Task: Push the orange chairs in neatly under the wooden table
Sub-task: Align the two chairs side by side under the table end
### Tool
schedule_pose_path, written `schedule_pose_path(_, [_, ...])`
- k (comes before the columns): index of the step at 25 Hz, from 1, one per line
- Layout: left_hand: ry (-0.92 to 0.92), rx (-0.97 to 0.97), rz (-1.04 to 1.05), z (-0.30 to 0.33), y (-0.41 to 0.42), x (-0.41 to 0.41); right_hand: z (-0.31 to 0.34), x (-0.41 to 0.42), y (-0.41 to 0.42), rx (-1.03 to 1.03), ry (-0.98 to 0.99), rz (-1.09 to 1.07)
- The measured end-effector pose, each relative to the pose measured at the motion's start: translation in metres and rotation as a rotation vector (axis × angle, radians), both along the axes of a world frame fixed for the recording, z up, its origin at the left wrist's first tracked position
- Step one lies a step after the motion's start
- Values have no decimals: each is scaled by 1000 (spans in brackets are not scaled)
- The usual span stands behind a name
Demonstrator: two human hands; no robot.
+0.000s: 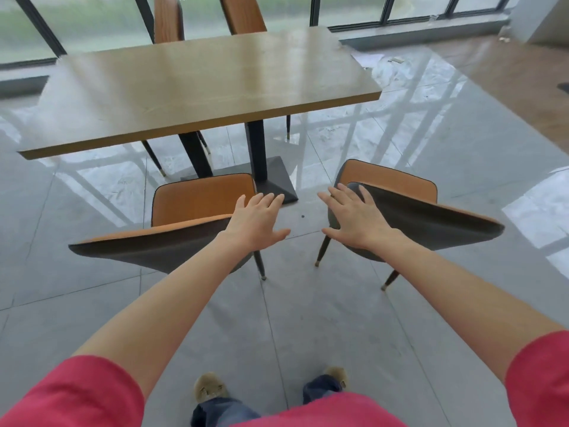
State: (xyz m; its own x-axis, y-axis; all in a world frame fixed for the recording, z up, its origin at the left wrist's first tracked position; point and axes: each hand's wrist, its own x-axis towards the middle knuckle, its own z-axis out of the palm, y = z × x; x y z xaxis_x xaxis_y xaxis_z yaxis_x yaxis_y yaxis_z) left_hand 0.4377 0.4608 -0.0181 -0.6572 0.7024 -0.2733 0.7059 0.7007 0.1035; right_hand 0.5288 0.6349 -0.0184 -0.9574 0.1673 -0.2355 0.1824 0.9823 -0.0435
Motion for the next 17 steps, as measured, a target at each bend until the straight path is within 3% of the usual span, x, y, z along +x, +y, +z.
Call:
schedule_pose_path(10, [-17,-12,-29,13,145,51,1,61,138,-1,-7,-73])
schedule_pose_path(17, [-82,20,-65,-15,241,33,-27,61,208,-129,-71,-287])
